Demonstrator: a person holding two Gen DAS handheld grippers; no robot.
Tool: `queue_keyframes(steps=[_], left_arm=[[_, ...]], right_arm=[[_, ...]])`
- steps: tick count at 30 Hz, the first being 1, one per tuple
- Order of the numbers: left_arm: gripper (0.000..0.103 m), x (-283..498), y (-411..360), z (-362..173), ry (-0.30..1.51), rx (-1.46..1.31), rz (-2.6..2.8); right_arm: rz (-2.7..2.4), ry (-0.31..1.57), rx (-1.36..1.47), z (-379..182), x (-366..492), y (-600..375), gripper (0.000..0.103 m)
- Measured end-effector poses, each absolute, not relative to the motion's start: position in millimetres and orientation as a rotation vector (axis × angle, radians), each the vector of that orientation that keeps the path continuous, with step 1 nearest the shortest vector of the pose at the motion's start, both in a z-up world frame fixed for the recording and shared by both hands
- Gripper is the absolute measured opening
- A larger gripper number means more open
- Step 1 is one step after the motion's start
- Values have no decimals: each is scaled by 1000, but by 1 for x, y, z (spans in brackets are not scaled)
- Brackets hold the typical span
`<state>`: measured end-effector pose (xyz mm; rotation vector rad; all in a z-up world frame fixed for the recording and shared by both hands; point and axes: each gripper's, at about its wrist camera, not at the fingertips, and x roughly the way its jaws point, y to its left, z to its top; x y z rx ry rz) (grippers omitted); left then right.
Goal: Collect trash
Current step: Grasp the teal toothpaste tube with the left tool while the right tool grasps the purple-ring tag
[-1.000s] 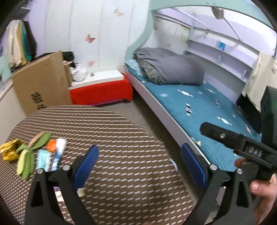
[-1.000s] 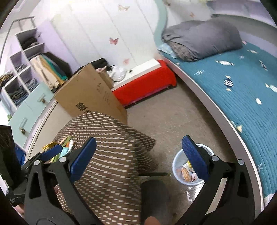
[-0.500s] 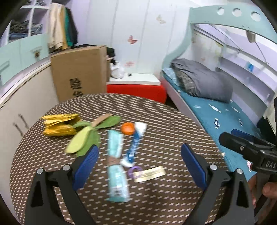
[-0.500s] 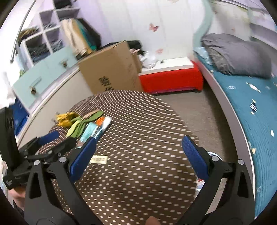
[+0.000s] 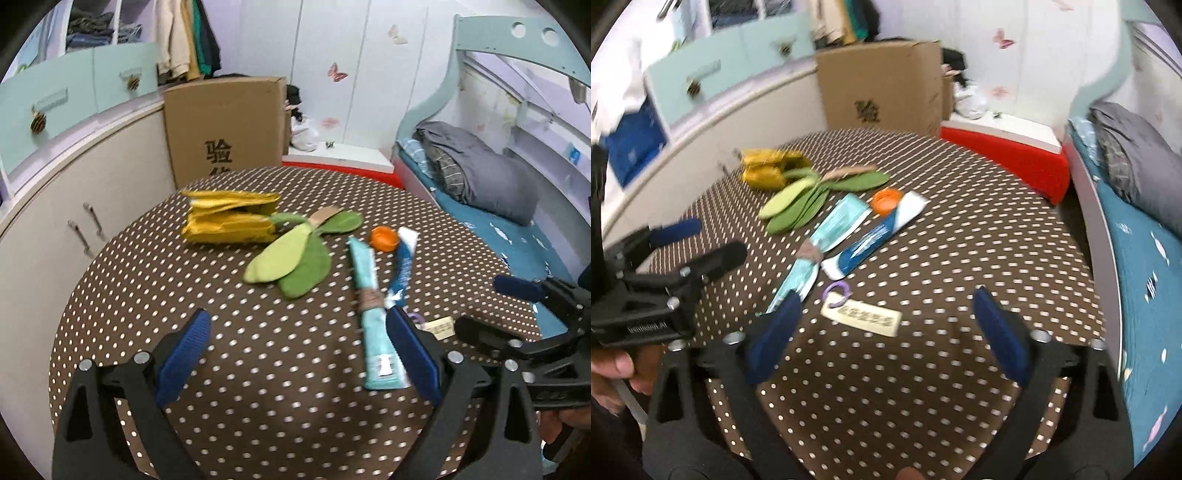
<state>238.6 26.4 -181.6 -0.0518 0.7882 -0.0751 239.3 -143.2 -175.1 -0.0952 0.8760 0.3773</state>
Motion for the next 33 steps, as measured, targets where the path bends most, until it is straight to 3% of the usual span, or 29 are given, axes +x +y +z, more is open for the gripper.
queue_keyframes(steps=[3,7,9,14,25,29,33], left_arm=[[94,238,34,-187,801,-65,-75],[94,241,33,-191,811,-66,-86],[94,243,33,-193,817,-68,-91],[94,251,25,-194,822,-51,-107],[92,272,-7,-202,859,25,-186],[67,278,-20,-209,895,44,-219],[55,283,-27,-214,899,70,-221]], right_arm=[[403,906,-140,-187,244,-129,61],[443,912,-161,-195,245,-116,53],[452,917,-174,-200,247,-109,37],[462,882,-198,-202,245,-100,22],[432,875,-104,-200,235,-135,21],[416,874,-55,-198,233,-153,21],[412,867,-23,-196,230,-165,21]])
